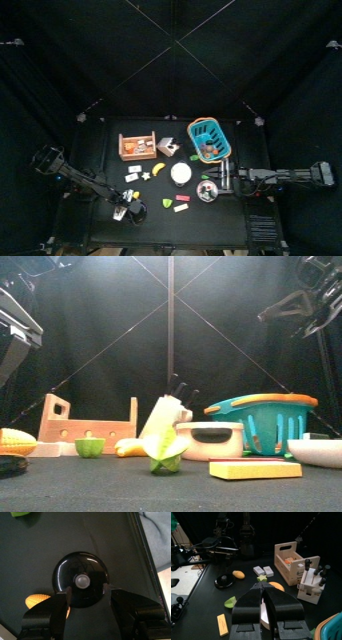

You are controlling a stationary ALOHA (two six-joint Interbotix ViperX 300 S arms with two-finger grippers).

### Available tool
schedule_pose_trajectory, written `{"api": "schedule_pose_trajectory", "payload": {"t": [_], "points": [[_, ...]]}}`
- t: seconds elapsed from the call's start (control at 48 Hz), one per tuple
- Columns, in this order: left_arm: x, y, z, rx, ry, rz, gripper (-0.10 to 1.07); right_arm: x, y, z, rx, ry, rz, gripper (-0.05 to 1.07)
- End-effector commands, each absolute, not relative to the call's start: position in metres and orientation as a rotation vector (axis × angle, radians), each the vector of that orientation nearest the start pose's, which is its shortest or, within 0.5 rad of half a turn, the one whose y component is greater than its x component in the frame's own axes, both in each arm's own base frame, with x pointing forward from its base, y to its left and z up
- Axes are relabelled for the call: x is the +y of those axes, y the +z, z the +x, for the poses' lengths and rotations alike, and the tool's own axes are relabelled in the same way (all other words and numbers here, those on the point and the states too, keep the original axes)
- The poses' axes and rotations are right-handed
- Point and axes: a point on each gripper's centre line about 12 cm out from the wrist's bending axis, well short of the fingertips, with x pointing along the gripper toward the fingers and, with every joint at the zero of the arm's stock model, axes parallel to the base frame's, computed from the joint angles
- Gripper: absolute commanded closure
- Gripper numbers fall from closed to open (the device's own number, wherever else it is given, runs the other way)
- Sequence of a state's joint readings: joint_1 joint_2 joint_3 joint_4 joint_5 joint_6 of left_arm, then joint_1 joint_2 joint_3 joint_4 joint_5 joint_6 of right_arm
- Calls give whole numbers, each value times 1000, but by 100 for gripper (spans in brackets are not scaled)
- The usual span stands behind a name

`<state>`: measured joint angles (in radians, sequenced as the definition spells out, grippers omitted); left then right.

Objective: Grab pot lid

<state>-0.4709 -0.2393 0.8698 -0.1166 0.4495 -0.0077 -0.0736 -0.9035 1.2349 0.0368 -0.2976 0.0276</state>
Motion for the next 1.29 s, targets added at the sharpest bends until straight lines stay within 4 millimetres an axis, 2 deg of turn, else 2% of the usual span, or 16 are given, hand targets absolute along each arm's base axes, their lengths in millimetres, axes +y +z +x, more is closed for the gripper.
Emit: {"api": "schedule_pose_trajectory", "payload": {"t": [0.0,0.188,0.562,0.958,1.271], "points": [[-142,152,262,1091,-421,174,9,-17,261,204,23,-89,65,101],[-140,140,268,1101,-421,258,9,-17,261,204,25,-89,67,101],[-144,128,276,1118,-402,247,11,-17,258,205,35,-92,73,101],[-147,117,277,1158,-401,255,28,-17,258,205,37,-93,76,101],[-148,125,280,1132,-404,250,40,-18,257,205,38,-93,77,101]]}}
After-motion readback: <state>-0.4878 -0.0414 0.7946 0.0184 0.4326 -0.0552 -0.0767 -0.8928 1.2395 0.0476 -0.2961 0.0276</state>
